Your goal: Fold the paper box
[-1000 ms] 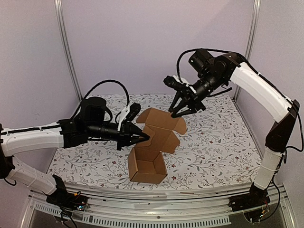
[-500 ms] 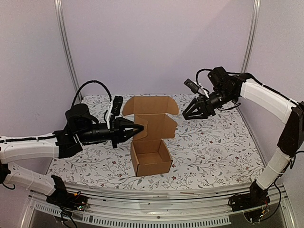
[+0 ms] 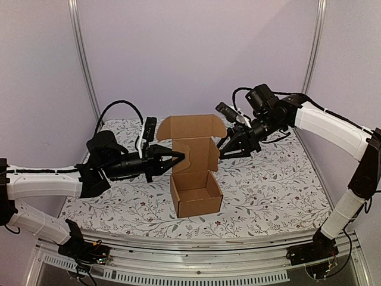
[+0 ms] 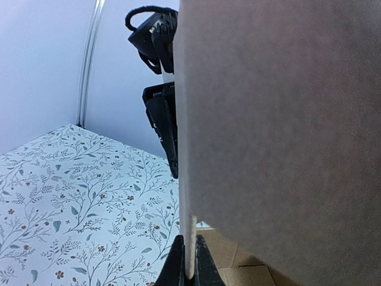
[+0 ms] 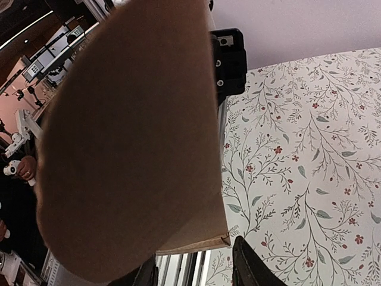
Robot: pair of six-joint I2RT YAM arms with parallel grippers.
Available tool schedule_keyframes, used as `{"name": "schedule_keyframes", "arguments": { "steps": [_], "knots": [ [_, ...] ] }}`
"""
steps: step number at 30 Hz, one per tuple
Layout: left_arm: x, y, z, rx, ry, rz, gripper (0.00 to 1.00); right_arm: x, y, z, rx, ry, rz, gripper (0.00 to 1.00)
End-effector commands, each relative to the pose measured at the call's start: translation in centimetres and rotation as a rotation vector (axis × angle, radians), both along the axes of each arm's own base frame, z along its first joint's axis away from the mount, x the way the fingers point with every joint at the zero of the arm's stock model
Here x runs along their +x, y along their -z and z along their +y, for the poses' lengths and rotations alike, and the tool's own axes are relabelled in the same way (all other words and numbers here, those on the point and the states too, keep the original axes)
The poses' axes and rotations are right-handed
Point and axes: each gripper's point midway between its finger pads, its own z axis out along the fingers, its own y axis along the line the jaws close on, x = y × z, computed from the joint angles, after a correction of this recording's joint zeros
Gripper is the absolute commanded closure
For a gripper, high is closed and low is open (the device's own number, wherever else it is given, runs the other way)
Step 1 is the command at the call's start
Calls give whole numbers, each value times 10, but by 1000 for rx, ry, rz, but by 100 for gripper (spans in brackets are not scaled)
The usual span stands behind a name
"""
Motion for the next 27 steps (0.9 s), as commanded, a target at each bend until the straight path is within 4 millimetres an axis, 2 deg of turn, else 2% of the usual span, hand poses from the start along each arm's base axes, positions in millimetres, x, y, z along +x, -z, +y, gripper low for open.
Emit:
{"name": "schedule_keyframes", "arguments": {
  "steps": [1, 9, 15, 17, 24, 27],
  "knots": [
    [6, -14, 0, -56, -4, -4, 100, -10, -24, 3, 70, -34, 0, 57],
    [-2, -21, -12, -125, 95, 37, 100, -20, -26, 13, 96, -63, 12, 56],
    [-6, -33, -15, -212, 151, 55, 100, -17, -42, 19, 168, -14, 4, 61],
    [-6, -34, -16, -225, 155, 60, 100, -18, -45, 19, 168, -12, 23, 67],
    [-2, -34, -17, -263, 156, 91, 100, -15, -37, 22, 162, -2, 42, 93],
    [-1, -31, -18, -264, 155, 105, 100, -8, -33, 24, 141, 42, 30, 100]
  ]
}}
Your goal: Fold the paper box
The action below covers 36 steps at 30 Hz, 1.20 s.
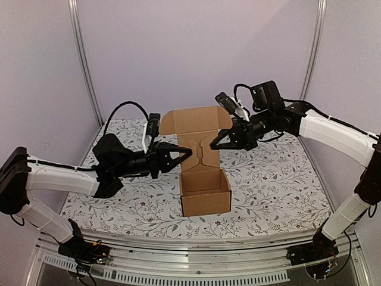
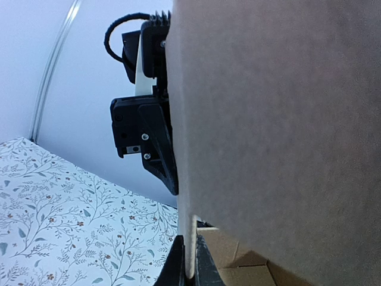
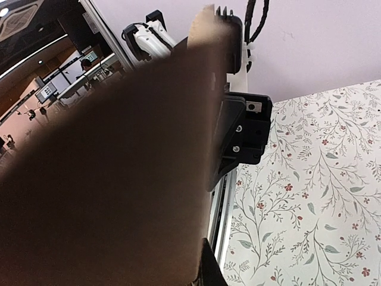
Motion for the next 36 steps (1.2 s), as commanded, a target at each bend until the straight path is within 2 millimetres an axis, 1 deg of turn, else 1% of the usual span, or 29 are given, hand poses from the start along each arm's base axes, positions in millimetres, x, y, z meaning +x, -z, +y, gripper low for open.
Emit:
{"name": "schedule_keyframes", "arguments": {
  "steps": [1, 3, 4, 6, 8, 9, 10, 12, 14, 15, 17, 18, 19, 20, 22, 24, 25, 27, 29, 31, 33, 36],
  "knots": [
    [6, -10, 1, -48, -6, 1, 100, 5, 4, 4, -24, 61, -16, 100],
    [9, -5, 1, -28, -22, 11, 98, 10, 7, 4, -38, 90, -30, 100],
    [12, -1, 0, -11, -36, 18, 94, 11, 9, 4, -44, 98, -36, 100],
    [18, 7, 2, 39, -81, 29, 80, 12, 15, 2, -65, 105, -43, 100],
    [26, 17, 10, 120, -166, 33, 63, 11, 26, -2, -107, 109, -90, 100],
    [32, 27, 17, 189, -223, 42, 57, 12, 32, -5, -134, 113, -117, 100],
    [37, 32, 26, 252, -283, 37, 49, 13, 38, -7, -153, 107, -163, 100],
    [43, 44, 47, 379, -395, 36, 35, 19, 55, -12, -199, 105, -262, 100],
    [47, 55, 71, 499, -492, 23, 29, 30, 73, -14, -257, 121, -345, 100],
    [48, 57, 81, 538, -528, 14, 27, 37, 84, -15, -282, 115, -394, 100],
    [48, 64, 98, 612, -580, 1, 26, 48, 99, -15, -321, 114, -460, 100],
    [56, 67, 110, 645, -655, 6, 25, 53, 106, -14, -333, 105, -505, 100],
    [60, 68, 116, 661, -693, 6, 24, 60, 115, -13, -354, 102, -525, 100],
    [63, 69, 119, 672, -715, 6, 24, 67, 120, -11, -364, 101, -561, 99],
    [72, 74, 117, 695, -743, 18, 24, 83, 134, -6, -396, 102, -608, 99],
    [82, 83, 110, 729, -756, 40, 24, 96, 142, -1, -416, 106, -644, 98],
    [88, 87, 106, 745, -763, 51, 25, 101, 144, 1, -419, 110, -655, 98],
    [98, 97, 101, 781, -787, 77, 28, 108, 154, 5, -433, 112, -657, 97],
    [107, 104, 94, 798, -799, 96, 29, 113, 159, 7, -440, 122, -665, 96],
    [113, 111, 92, 815, -824, 113, 30, 115, 167, 5, -452, 132, -674, 95],
    [117, 114, 89, 815, -837, 119, 30, 116, 172, 2, -461, 138, -690, 93],
    [120, 115, 79, 801, -806, 121, 33, 115, 176, -1, -472, 137, -705, 91]
  ]
}}
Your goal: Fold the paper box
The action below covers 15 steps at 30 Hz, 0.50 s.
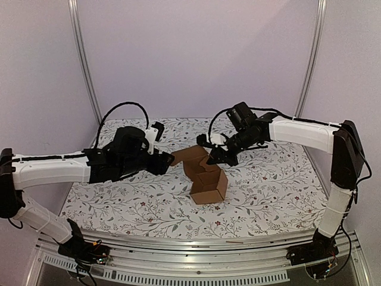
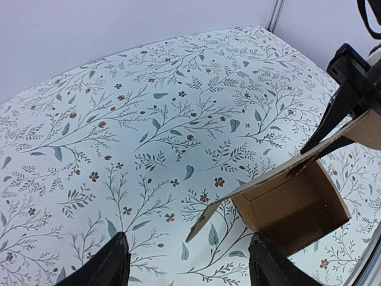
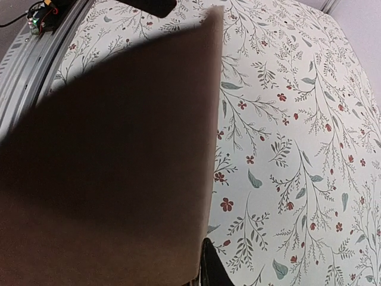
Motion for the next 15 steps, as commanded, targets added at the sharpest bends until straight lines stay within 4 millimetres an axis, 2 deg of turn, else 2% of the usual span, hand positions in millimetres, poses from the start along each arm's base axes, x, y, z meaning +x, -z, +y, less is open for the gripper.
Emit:
{"name": "schedule_keyframes", "arguments": {
  "steps": [1, 10, 13, 15],
  "knots": [
    [10, -6, -9, -22, -11, -2, 34, 3, 8, -4, -28, -1, -63, 90],
    [22, 20, -27, 36, -2, 90, 60, 1, 13, -9, -43, 4, -69, 88],
    [22, 19, -31, 26, 11, 94, 66, -1, 12, -13, -52, 2, -82, 87],
    [22, 16, -33, 20, 17, 91, 67, -5, 10, -17, -54, -4, -91, 82]
  ]
}}
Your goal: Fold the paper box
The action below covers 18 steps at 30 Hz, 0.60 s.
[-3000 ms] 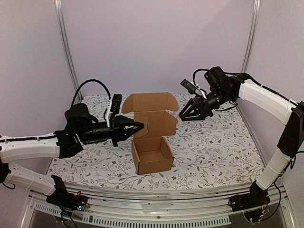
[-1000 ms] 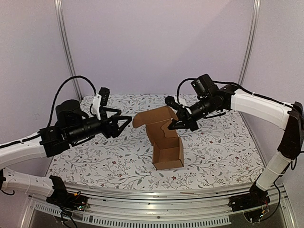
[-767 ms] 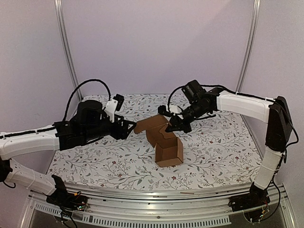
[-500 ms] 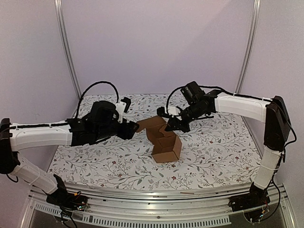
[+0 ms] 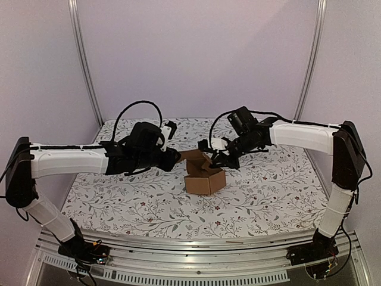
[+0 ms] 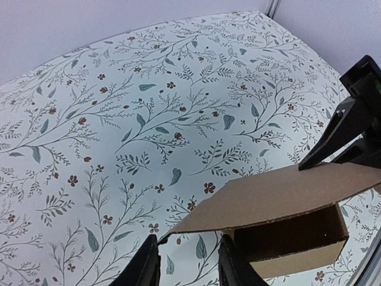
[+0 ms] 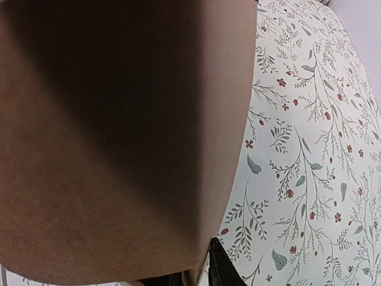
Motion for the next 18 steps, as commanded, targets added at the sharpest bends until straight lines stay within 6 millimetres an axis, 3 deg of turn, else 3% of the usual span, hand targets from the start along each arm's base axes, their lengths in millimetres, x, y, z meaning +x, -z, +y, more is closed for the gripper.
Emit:
{"name": "schedule_keyframes", "arguments": {
  "steps": [1, 7, 14, 18],
  "knots": [
    [0, -3, -2, -6, 14, 18, 67, -11, -9, -12, -18, -15, -40, 78],
    [-11, -11, -4, -40, 56, 24, 66, -31, -11, -27, -46, -56, -38, 64],
    [-30, -25, 6, -95, 71, 13, 63, -41, -5, -45, -100, -44, -45, 62],
    [-26, -28, 20, -65, 28, -6, 54, -41, -5, -53, -123, -23, -61, 62]
  ]
}}
